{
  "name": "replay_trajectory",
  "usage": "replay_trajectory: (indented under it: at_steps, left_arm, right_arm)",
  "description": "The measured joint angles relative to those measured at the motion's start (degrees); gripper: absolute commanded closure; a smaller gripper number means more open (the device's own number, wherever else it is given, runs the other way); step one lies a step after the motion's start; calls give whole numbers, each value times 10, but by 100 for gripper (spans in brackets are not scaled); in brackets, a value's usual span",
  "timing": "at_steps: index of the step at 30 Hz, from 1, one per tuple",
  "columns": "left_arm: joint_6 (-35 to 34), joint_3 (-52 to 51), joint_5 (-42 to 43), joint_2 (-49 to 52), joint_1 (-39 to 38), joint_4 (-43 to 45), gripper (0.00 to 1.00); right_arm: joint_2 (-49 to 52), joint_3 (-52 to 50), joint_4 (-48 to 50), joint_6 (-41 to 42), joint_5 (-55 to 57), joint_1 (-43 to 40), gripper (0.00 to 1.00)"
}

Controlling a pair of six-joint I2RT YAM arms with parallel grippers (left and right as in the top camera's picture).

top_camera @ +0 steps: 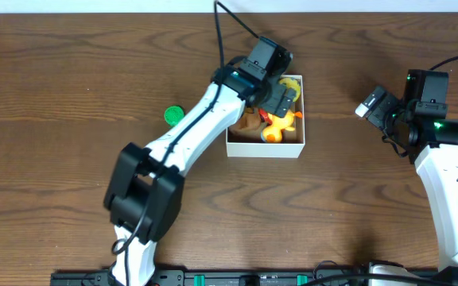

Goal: Pack container
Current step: 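Lift the yellow ball with the left gripper and drop it in the box, then move the left gripper to the green spiky ball and grasp it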

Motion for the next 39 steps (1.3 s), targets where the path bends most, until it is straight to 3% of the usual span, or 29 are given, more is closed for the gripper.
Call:
replay_trajectory:
  at_steps: [6,12,20,26,30,39]
  left_arm:
    - [1,1,-70,-85,35,-131,2]
    - [-30,3,-94,-111,130,-217,2]
    - [-59,-5,-58,-66,235,-218,1]
    - [-61,-7,-46,8,241,-220,2]
    - [-66,-10,-45,49,240,-220,14]
    - [-64,-10,-61,86,242,-208,14]
  right_arm:
    - [0,0,0,0,0,0,1]
    - [0,0,0,0,0,0,1]
    - [0,0,0,0,0,0,1]
    - [0,0,0,0,0,0,1]
    - [0,0,0,0,0,0,1]
    - [0,0,0,0,0,0,1]
